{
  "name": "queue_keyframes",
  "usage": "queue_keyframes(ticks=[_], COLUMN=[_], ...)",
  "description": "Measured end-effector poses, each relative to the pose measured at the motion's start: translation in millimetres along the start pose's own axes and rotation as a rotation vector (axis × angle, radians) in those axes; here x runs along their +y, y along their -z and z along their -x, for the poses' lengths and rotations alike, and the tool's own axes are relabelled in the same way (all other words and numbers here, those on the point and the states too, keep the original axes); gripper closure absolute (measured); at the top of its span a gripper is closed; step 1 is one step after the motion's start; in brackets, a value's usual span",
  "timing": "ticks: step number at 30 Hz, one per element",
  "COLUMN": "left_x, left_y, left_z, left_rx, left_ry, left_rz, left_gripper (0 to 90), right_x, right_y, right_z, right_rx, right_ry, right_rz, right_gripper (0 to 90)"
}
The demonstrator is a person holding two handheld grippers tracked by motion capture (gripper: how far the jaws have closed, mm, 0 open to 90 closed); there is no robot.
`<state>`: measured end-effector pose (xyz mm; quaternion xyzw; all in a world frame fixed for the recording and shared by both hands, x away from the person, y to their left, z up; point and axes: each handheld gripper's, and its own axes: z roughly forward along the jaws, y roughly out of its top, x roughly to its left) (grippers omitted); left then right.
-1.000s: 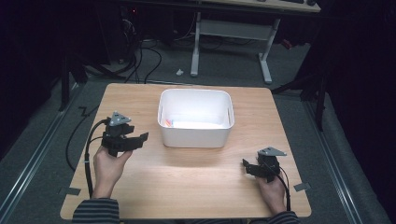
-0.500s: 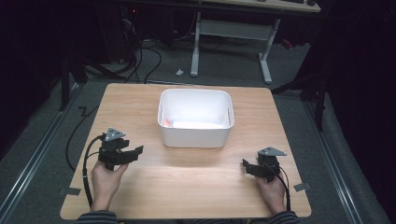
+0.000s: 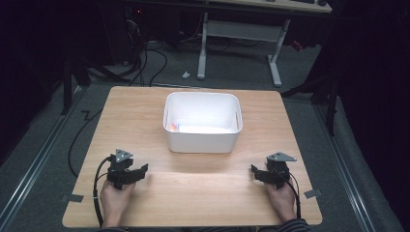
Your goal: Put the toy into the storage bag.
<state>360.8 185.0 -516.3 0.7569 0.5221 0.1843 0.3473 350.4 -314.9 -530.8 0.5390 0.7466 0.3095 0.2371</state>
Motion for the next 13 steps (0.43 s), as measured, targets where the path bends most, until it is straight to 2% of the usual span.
queue_keyframes(ticks=[3, 4, 6, 13], left_x=[-9.6, -13.3, -14.8, -14.5], left_y=[-11.7, -13.4, -14.0, -14.7], left_z=[2.1, 4.0, 5.2, 5.8], left_rx=[0.039, 0.056, 0.067, 0.05], left_ry=[-0.017, -0.034, -0.041, -0.049], left_rz=[-0.002, 0.029, 0.039, 0.033], left_gripper=[36.6, 35.1, 34.8, 29.4], right_x=[0.0, 0.0, 0.0, 0.0], right_y=[0.0, 0.0, -0.1, -0.1], right_z=[0.0, -0.1, 0.0, -0.4], right_rx=[0.0, 0.0, 0.001, -0.001], right_ry=[0.0, 0.0, 0.002, -0.001], right_rz=[0.0, 0.0, 0.001, 0.0], right_gripper=[25.6, 25.6, 25.6, 25.6])
